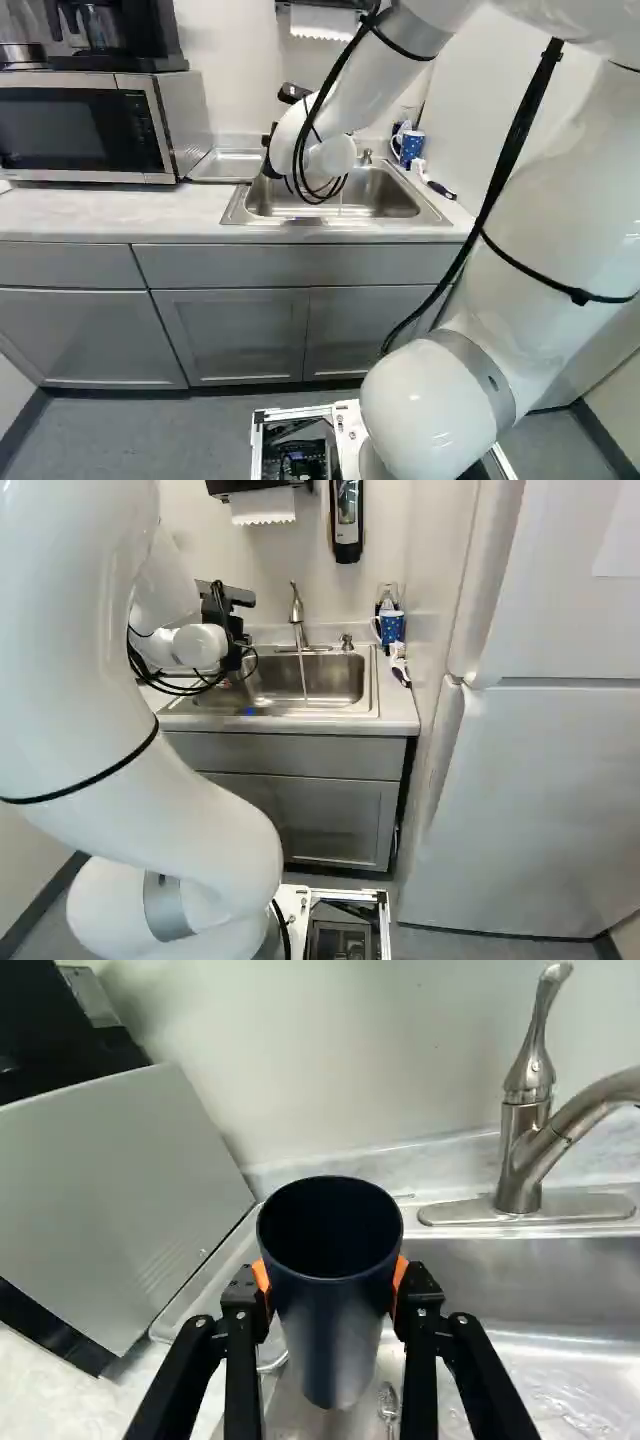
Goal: Rinse the cup and place it in the tray
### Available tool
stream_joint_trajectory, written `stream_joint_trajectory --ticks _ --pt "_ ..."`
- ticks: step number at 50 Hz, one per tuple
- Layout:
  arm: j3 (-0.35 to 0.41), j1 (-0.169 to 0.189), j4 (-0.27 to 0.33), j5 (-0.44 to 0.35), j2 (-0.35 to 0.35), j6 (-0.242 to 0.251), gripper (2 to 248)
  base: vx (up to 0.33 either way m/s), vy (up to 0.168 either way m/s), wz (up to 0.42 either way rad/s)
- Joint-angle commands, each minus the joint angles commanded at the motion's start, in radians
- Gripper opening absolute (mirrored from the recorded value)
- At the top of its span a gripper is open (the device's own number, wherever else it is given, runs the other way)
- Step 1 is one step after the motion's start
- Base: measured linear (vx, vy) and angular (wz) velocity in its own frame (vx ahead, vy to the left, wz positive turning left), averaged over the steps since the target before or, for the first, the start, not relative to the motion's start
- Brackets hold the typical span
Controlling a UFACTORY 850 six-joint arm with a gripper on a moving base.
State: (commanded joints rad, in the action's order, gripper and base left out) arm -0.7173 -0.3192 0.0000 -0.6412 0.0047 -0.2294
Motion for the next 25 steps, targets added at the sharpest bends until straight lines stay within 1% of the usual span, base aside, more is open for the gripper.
stream_joint_trajectory --ticks 21,23,25 --pt "0.000 0.000 0.000 0.000 0.000 0.221 125 0.000 0.000 0.000" --pt "0.000 0.000 0.000 0.000 0.000 0.240 125 0.000 0.000 0.000" --pt "0.000 0.000 0.000 0.000 0.000 0.240 125 0.000 0.000 0.000"
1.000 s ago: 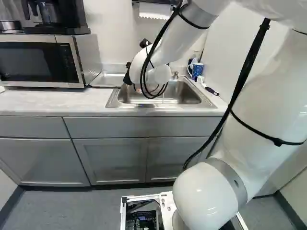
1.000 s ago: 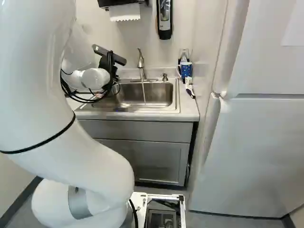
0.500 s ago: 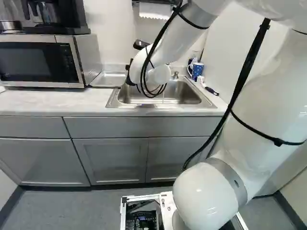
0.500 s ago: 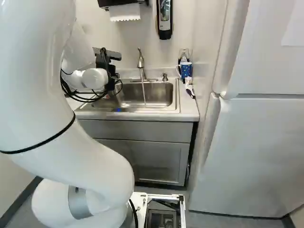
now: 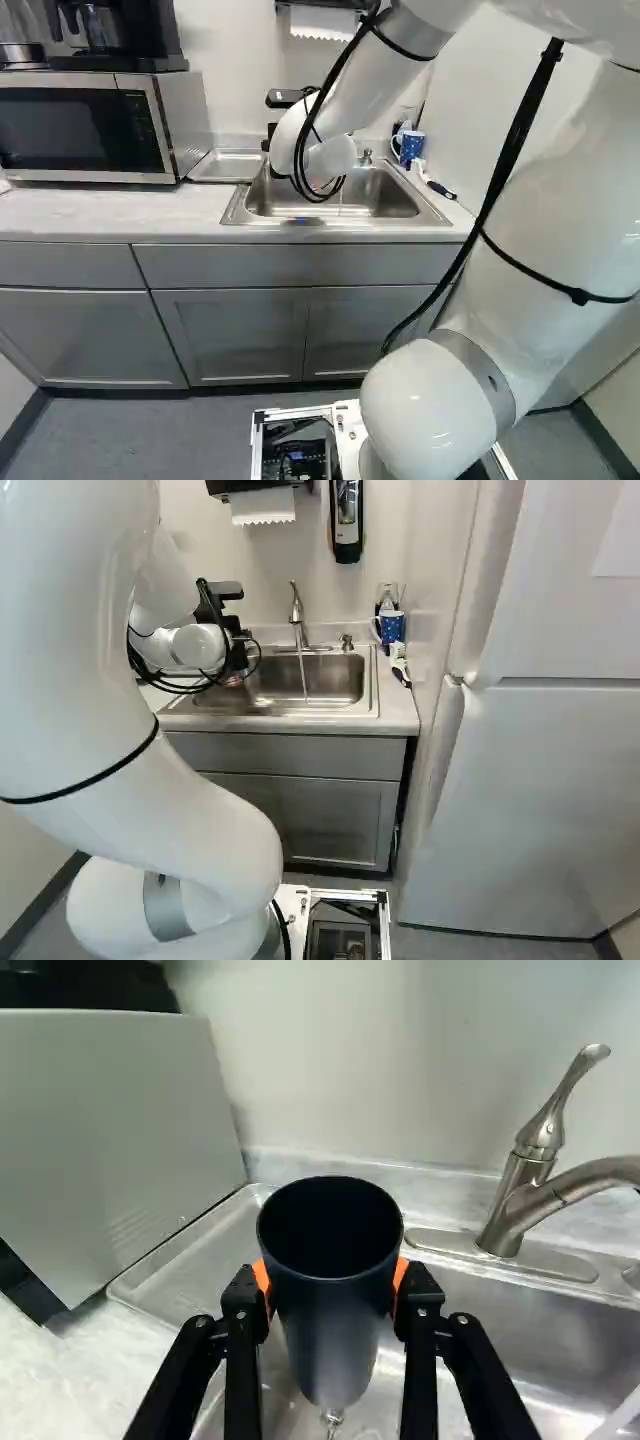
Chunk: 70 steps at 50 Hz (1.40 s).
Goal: Rinse the cup and place it in the tray
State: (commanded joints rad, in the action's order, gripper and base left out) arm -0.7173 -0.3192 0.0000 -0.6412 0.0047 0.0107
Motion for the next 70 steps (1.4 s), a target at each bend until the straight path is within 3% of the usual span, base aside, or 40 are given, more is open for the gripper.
stream_joint_trajectory --ticks 18,40,70 --pt "-0.007 0.000 0.000 0.000 -0.007 0.000 125 0.000 0.000 0.000" --pt "-0.087 -0.003 0.000 0.000 -0.059 0.000 125 0.000 0.000 0.000" --pt "-0.210 -0.063 0.000 0.000 -0.145 0.000 125 0.000 0.000 0.000"
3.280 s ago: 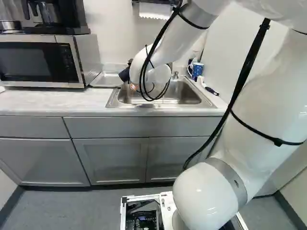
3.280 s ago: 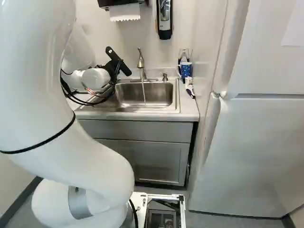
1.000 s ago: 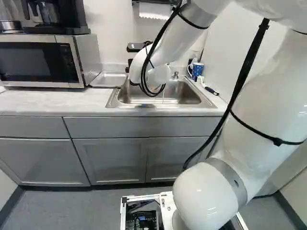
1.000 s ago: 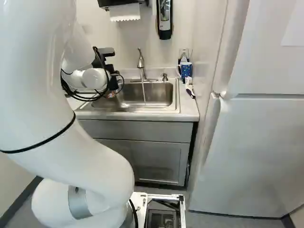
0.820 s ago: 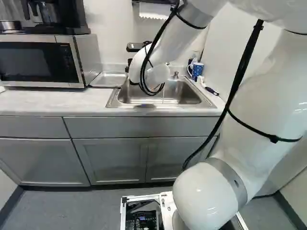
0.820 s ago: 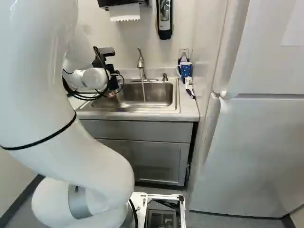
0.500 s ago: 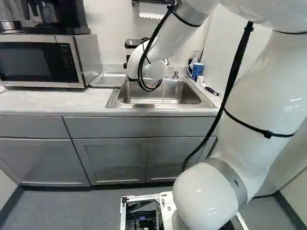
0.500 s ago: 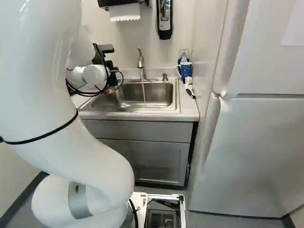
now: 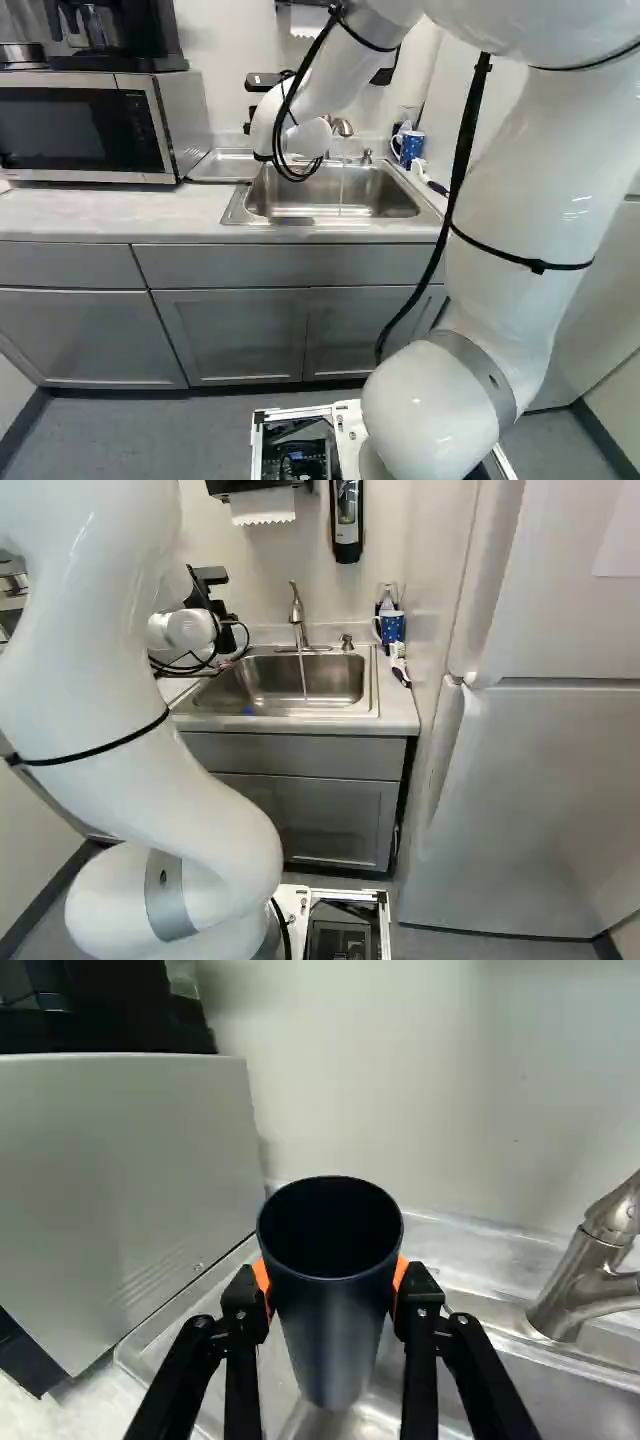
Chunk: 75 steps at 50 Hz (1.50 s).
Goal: Rinse the cup and place it in the tray
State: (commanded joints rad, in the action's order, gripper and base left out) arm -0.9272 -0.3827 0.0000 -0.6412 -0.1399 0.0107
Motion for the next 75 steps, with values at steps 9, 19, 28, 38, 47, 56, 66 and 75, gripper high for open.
stream_joint_trajectory --ticks 9,19,28,38,47,56,66,75 --pt "-0.033 -0.020 0.000 0.000 -0.030 0.000 125 0.000 0.000 0.000" --pt "-0.075 -0.040 0.000 0.000 -0.069 0.000 125 0.000 0.000 0.000" --pt "-0.123 -0.055 0.000 0.000 -0.111 0.000 125 0.000 0.000 0.000" --pt "-0.172 -0.070 0.000 -0.001 -0.155 0.000 125 0.000 0.000 0.000" --pt "-0.204 -0.077 0.000 -0.001 -0.194 0.000 125 0.000 0.000 0.000" --pt "-0.243 -0.079 0.000 -0.001 -0.242 0.000 125 0.000 0.000 0.000" --pt "-0.291 -0.079 0.000 -0.001 -0.300 0.000 125 0.000 0.000 0.000" --pt "-0.323 -0.079 0.000 -0.001 -0.341 0.000 125 0.000 0.000 0.000"
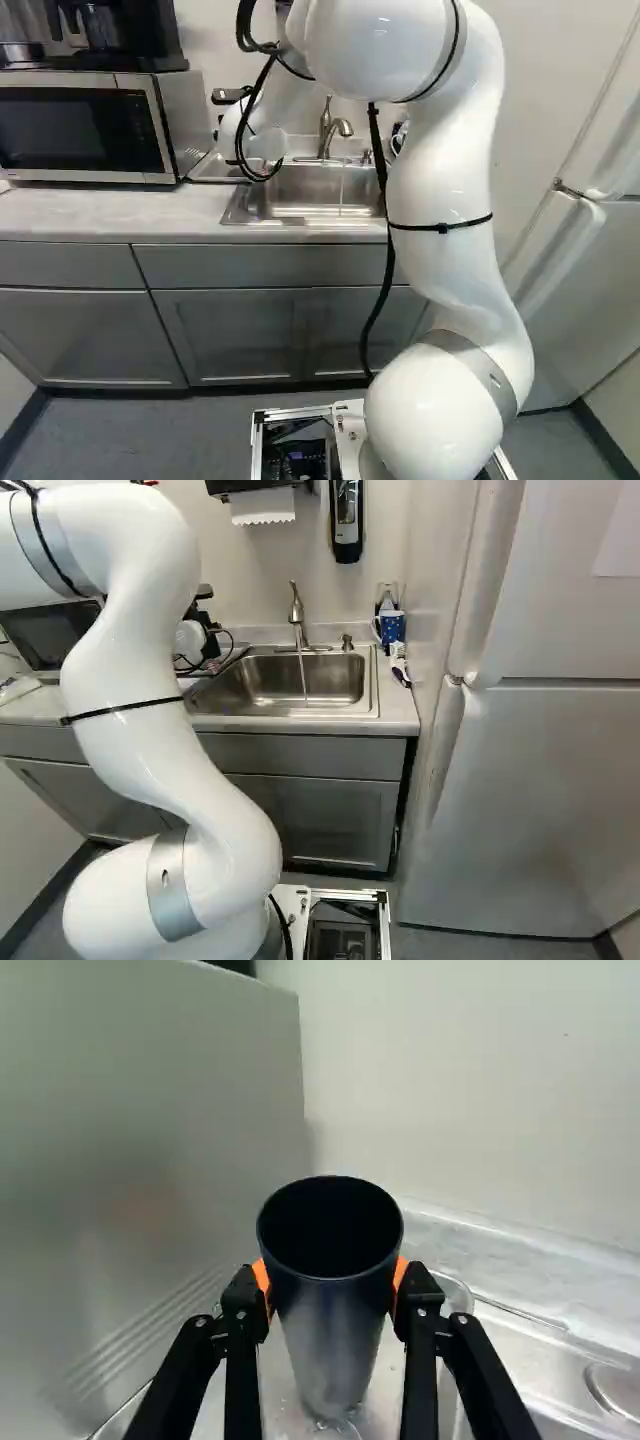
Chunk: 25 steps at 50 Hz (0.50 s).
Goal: Rinse the cup and place it in the tray
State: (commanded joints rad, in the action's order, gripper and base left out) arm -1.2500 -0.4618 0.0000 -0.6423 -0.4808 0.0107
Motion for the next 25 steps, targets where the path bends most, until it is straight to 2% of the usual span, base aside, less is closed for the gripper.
stream_joint_trajectory --ticks 25 --pt "-0.003 0.000 0.000 0.000 -0.016 0.000 125 0.000 0.000 0.000"
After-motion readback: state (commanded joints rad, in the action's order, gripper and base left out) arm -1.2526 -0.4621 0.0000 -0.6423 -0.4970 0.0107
